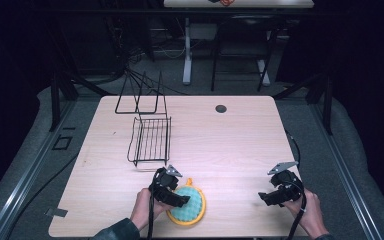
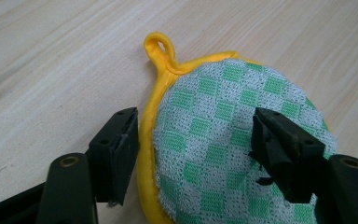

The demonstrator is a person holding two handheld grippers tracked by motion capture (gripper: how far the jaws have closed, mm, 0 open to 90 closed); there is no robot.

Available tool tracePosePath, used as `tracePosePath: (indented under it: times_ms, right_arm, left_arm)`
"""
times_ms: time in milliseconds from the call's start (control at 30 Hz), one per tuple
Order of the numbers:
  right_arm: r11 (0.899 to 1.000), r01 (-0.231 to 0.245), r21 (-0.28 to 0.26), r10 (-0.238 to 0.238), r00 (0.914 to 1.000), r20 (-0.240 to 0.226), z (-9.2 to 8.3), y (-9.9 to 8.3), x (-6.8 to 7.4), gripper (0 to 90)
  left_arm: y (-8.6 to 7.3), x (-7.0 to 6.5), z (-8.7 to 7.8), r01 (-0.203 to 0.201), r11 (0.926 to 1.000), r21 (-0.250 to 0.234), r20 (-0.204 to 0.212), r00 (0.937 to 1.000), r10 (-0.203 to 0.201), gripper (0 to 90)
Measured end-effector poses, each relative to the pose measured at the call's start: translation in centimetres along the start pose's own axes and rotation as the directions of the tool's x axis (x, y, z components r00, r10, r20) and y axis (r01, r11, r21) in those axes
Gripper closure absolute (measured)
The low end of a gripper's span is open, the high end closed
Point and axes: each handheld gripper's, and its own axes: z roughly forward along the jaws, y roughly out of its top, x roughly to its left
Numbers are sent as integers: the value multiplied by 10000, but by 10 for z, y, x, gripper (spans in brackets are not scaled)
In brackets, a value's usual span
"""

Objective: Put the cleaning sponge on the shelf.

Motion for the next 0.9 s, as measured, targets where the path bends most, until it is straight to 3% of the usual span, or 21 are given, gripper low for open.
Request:
tracePosePath:
  times_ms: [500, 900]
  right_arm:
    - [10000, 86, -10, -86, 10000, 42, -1, 0, 0, 146]
    - [9999, 94, -38, -94, 9999, 59, -1, 0, 0, 145]
  left_arm:
    - [-2, 2, -1, 196, 9998, 45, -120, 9997, -195, 506]
    - [-4, -1, -4, -145, 9997, -180, -631, 9979, 134, 719]
